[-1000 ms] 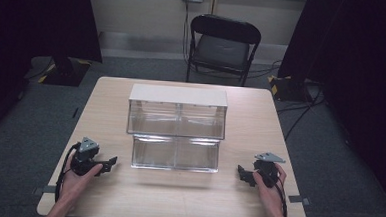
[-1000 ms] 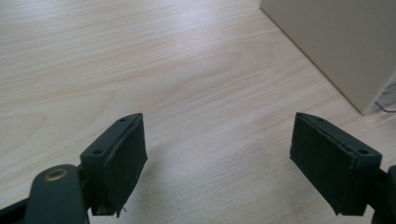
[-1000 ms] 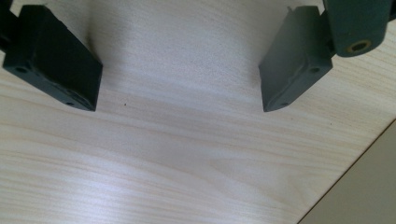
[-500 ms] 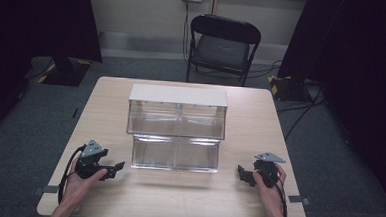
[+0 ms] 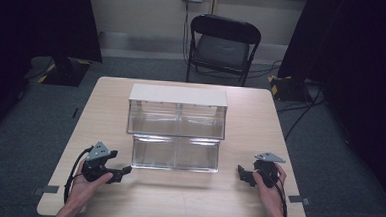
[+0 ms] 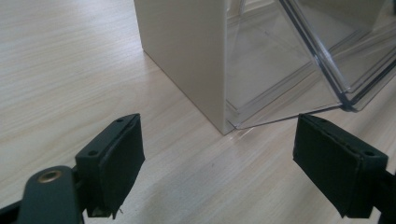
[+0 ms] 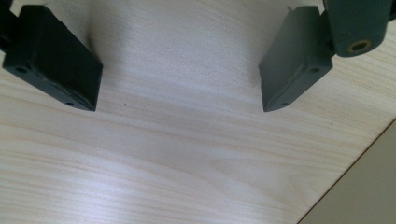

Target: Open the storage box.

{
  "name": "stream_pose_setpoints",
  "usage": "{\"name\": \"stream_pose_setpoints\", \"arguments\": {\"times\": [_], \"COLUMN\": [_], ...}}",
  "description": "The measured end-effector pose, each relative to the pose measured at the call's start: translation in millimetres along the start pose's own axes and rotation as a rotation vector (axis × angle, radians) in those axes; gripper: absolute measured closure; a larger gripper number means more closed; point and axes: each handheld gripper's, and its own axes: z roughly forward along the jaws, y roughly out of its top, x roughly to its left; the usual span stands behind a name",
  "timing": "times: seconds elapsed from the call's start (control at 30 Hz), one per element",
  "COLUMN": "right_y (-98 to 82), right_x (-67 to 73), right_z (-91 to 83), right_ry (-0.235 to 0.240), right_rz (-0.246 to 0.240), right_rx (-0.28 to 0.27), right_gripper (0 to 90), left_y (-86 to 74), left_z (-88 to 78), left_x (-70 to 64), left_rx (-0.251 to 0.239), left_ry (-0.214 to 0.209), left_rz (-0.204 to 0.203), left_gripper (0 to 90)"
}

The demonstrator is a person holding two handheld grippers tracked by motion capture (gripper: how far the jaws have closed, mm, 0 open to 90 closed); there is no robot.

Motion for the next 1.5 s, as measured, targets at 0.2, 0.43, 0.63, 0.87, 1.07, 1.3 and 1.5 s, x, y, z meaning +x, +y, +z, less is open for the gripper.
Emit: {"name": "stream_pose_setpoints", "arguments": {"times": [0.2, 0.43, 0.63, 0.87, 1.07, 1.3, 1.5], "right_y": [0.0, 0.0, 0.0, 0.0, 0.0, 0.0, 0.0], "right_x": [0.0, 0.0, 0.0, 0.0, 0.0, 0.0, 0.0], "right_z": [0.0, 0.0, 0.0, 0.0, 0.0, 0.0, 0.0], "right_ry": [0.0, 0.0, 0.0, 0.0, 0.0, 0.0, 0.0], "right_rz": [0.0, 0.0, 0.0, 0.0, 0.0, 0.0, 0.0], "right_rx": [0.0, 0.0, 0.0, 0.0, 0.0, 0.0, 0.0], "right_gripper": [12.4, 12.4, 12.4, 12.3, 12.4, 12.4, 12.4], "left_y": [0.8, 4.1, 5.9, 11.5, 13.2, 14.2, 15.3], "left_z": [0.4, 3.8, 6.8, 12.1, 15.0, 18.7, 19.6], "left_x": [-2.5, -10.8, -13.9, -19.8, -21.7, -25.2, -27.7], "left_rx": [0.013, 0.0, -0.005, -0.019, -0.023, -0.031, -0.04], "left_ry": [-0.049, -0.063, -0.066, -0.058, -0.074, -0.085, -0.096], "left_rz": [0.014, 0.034, 0.039, 0.056, 0.048, 0.032, 0.032], "left_gripper": [16.0, 16.0, 16.0, 15.6, 15.5, 14.9, 14.8]}}
